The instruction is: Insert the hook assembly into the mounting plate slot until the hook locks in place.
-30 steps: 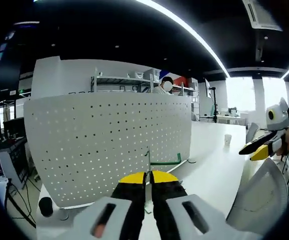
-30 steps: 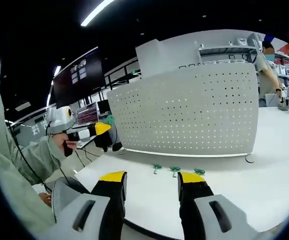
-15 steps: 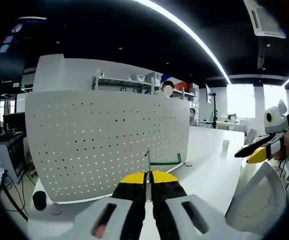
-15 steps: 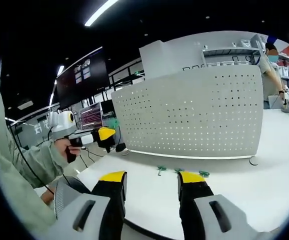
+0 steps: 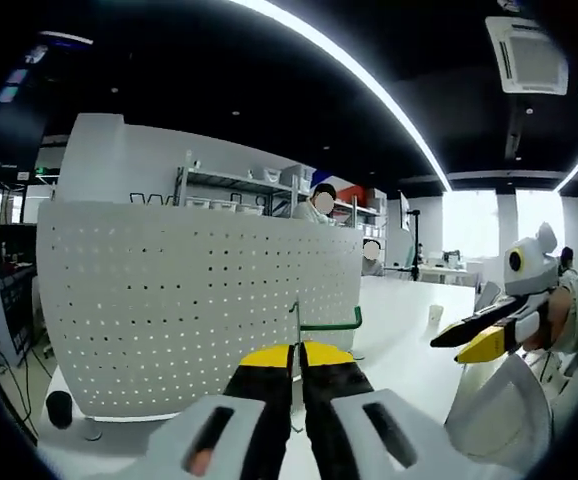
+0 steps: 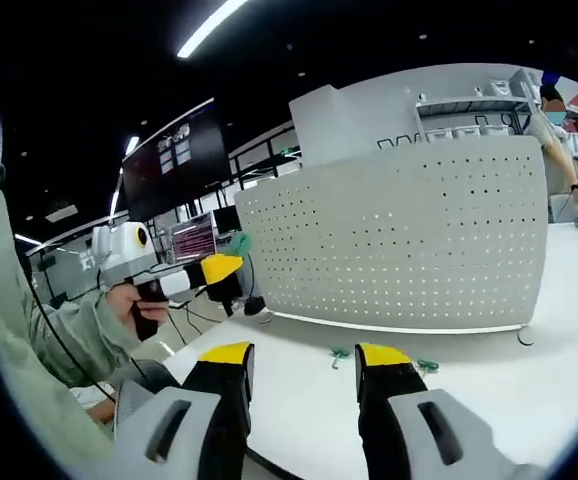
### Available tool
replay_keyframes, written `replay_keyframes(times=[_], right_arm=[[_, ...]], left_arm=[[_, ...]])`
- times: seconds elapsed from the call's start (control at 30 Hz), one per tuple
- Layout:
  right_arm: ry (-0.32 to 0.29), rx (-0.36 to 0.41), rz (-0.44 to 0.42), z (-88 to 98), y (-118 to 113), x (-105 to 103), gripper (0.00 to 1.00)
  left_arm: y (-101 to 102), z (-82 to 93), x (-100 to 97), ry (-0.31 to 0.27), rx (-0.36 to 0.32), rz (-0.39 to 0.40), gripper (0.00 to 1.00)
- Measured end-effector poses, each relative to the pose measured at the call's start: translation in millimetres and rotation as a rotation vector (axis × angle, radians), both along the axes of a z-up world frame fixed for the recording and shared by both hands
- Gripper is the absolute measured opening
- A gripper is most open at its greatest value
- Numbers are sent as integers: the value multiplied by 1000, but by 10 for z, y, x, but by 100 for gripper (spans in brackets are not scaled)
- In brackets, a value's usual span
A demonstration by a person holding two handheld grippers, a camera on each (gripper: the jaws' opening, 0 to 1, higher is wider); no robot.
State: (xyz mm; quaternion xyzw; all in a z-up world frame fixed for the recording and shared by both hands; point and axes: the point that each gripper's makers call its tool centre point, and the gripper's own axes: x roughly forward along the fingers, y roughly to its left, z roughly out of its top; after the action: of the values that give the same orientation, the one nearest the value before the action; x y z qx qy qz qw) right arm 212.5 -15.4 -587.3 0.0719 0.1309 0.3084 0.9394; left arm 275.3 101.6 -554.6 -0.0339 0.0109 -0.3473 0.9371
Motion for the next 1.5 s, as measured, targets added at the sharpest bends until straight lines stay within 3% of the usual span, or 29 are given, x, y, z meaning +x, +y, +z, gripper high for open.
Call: replay_keyframes(times=[0.3,0.83,1.13,1.5], right_arm=[[-74,40,63,385,273,108,37],[-171,197,116,1008,557,159,27],[-198,253,142,1183,679,158,22],[-227,257,148,1257,773,133,13]], left_arm=[[-74,217,-62,-41,-34,-33,2],[-240,638,-300,-134,-77,-84,2],[-325,712,-383,-160,-76,-99,2],[-379,769,-447,-172,-79,-106,2]])
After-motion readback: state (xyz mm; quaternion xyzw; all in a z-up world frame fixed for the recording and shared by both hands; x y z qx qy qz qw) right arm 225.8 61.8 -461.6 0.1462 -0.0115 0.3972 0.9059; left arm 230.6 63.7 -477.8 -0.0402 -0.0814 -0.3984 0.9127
